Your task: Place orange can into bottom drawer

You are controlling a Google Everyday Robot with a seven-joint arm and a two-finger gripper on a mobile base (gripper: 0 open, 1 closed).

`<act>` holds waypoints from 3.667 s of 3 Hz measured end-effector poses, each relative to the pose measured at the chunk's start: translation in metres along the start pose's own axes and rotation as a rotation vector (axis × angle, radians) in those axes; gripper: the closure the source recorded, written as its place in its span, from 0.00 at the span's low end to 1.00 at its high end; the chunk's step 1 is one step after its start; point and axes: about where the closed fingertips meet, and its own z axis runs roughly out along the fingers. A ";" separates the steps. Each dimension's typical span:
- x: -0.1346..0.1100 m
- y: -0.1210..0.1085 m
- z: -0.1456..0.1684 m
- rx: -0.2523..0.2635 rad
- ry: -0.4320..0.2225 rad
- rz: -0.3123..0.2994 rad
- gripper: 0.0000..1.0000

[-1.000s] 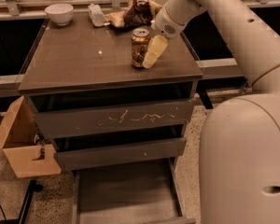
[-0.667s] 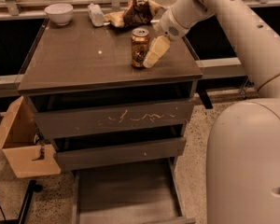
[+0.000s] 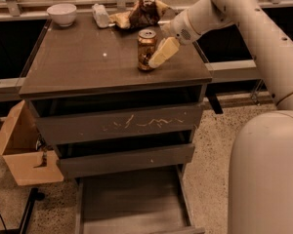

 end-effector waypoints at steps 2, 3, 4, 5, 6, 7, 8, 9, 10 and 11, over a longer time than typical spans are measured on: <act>-0.014 0.002 0.011 -0.029 -0.034 -0.028 0.00; -0.017 0.003 0.018 -0.043 -0.026 -0.041 0.00; -0.017 0.006 0.028 -0.065 -0.011 -0.047 0.00; -0.016 0.009 0.035 -0.084 -0.002 -0.049 0.04; -0.016 0.009 0.035 -0.084 -0.002 -0.049 0.27; -0.016 0.009 0.035 -0.084 -0.002 -0.049 0.50; -0.016 0.009 0.035 -0.084 -0.002 -0.049 0.73; -0.016 0.009 0.035 -0.084 -0.002 -0.049 1.00; -0.019 0.011 0.034 -0.091 -0.004 -0.051 1.00; -0.029 0.016 0.031 -0.115 -0.011 -0.058 1.00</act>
Offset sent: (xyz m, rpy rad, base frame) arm 0.0070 0.0222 0.0103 0.0222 -0.0238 0.0678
